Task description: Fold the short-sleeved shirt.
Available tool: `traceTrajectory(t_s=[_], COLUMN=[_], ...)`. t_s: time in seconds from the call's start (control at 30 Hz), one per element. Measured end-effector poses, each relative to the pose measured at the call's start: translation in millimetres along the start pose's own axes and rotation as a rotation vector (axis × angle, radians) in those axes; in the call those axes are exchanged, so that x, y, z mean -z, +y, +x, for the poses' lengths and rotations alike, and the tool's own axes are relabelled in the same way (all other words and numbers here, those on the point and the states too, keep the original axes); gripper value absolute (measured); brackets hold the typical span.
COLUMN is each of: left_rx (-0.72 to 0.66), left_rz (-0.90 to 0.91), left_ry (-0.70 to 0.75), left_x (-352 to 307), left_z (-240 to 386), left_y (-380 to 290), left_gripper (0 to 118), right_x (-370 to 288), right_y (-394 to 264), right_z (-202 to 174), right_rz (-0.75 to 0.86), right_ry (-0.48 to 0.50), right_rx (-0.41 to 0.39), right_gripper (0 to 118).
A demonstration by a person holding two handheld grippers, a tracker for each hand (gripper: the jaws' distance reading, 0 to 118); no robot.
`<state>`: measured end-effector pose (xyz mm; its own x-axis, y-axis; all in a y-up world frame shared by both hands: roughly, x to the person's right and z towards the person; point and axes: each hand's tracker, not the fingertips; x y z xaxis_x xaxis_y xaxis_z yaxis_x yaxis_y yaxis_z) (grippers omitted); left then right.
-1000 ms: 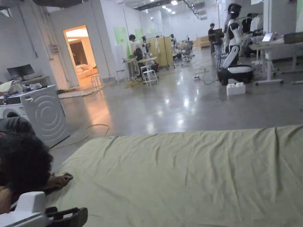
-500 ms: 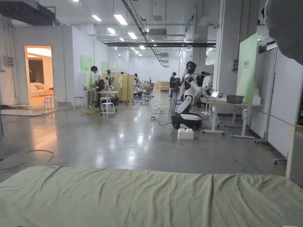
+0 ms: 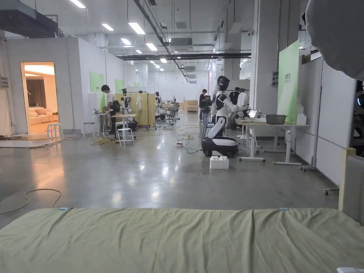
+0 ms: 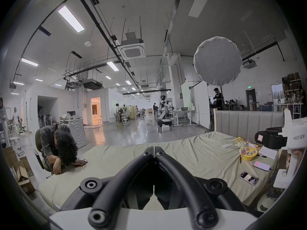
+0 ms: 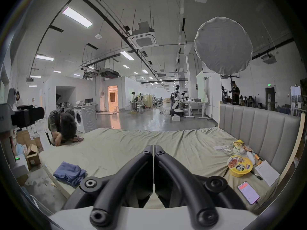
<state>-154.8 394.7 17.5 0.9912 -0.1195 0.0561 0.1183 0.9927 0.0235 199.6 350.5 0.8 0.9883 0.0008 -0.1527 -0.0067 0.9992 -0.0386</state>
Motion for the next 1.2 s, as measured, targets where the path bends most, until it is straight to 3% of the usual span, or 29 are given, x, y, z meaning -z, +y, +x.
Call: traceTrajectory(t_s=[0.7,0.8,0.83,0.93,1.03,1.2], left_rx=[-0.010,-0.002,0.003,0.008,-0.004,-0.031], left_rz=[-0.020,-0.028,-0.031,-0.035,-0.025,-0.001], left_ry=[-0.060,-0.075,-0.066,-0.049,-0.030,-0.017], left_x=[-2,-1,-1,2,2,1], left_z=[9,10,12,13,13,11], left_y=[-1,-2,-2,-3,-4,-3], left_gripper=[2,42,66,102,118,118], right_x=[-5,-4,-4,-3,-4,-4], right_y=[-4,-3,-2,-1,0,0], right_z=[4,4,4,3,1,-1], right_rz=[-0.039,-0.039,-0.040,-0.033,-0.022,-0.006], right_ry=[-0.020,-0.014,-0.014,-0.023,-0.019,-0.022], right_rx=[0.027,0.033,0.038,0.037,0.032,0.021], right_gripper=[3,24,47,91,114,118])
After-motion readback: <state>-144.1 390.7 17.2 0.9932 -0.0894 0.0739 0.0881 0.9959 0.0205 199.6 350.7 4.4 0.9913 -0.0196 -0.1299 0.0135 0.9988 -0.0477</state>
